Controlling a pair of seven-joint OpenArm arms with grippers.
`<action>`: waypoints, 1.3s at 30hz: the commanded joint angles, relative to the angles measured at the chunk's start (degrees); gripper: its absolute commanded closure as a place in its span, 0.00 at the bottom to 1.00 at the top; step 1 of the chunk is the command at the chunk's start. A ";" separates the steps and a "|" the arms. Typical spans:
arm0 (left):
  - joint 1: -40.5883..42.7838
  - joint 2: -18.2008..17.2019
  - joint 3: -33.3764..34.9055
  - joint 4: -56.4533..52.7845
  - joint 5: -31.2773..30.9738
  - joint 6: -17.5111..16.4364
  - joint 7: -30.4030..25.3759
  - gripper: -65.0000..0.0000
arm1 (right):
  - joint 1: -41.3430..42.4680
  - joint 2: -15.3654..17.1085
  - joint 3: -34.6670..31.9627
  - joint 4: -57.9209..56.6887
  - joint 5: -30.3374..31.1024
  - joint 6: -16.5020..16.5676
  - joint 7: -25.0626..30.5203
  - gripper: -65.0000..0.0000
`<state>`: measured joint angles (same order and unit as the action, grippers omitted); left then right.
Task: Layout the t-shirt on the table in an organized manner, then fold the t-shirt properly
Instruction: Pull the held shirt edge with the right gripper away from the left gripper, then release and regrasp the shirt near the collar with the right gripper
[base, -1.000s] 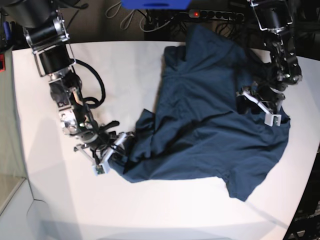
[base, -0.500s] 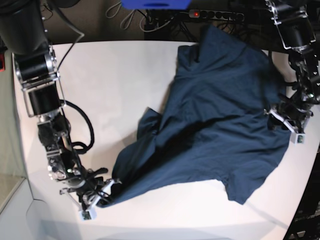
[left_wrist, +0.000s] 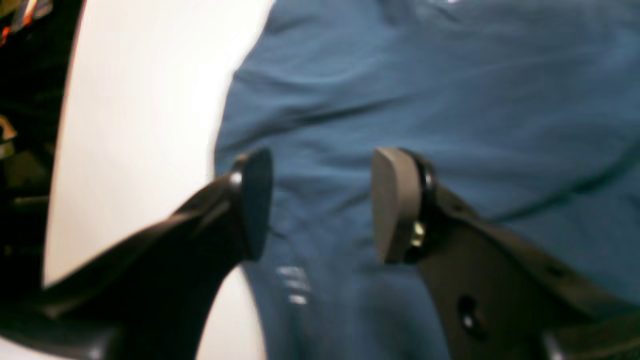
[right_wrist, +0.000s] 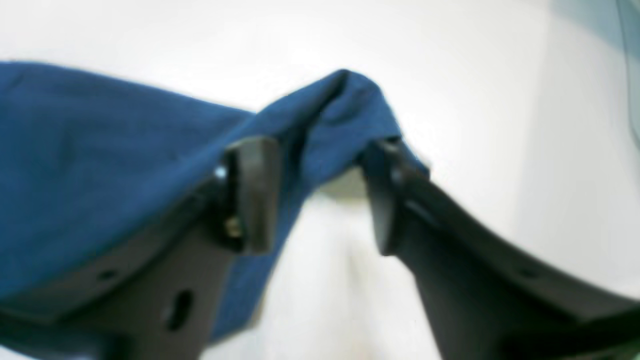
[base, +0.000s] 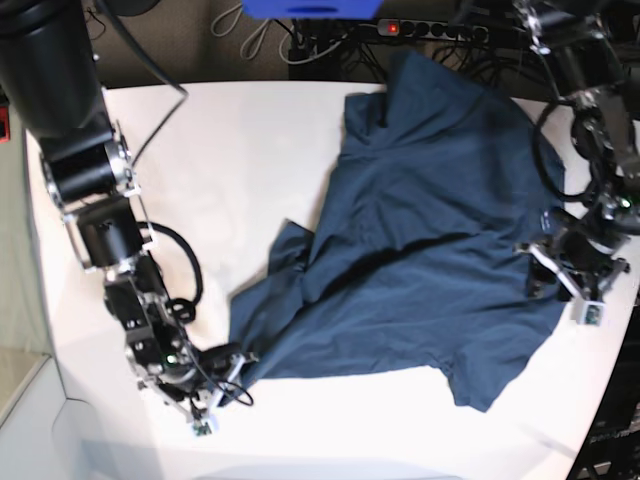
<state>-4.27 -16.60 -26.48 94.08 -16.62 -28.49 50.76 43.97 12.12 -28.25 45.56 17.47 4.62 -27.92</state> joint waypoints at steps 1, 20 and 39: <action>1.06 0.47 0.06 2.05 -0.48 0.05 -0.17 0.52 | 0.39 1.99 0.43 3.63 0.15 -0.27 0.89 0.47; 8.98 -2.52 0.15 -24.76 -0.39 0.05 -15.73 0.52 | -33.20 2.69 0.16 40.02 -0.02 -0.45 -2.10 0.44; 8.71 -3.14 0.15 -25.47 -0.56 0.05 -16.17 0.52 | -34.25 -3.55 -0.10 31.67 -0.02 -0.36 -1.66 0.43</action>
<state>4.08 -19.20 -26.41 68.82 -19.18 -29.58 30.96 8.56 8.93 -28.42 76.53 16.93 4.40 -29.98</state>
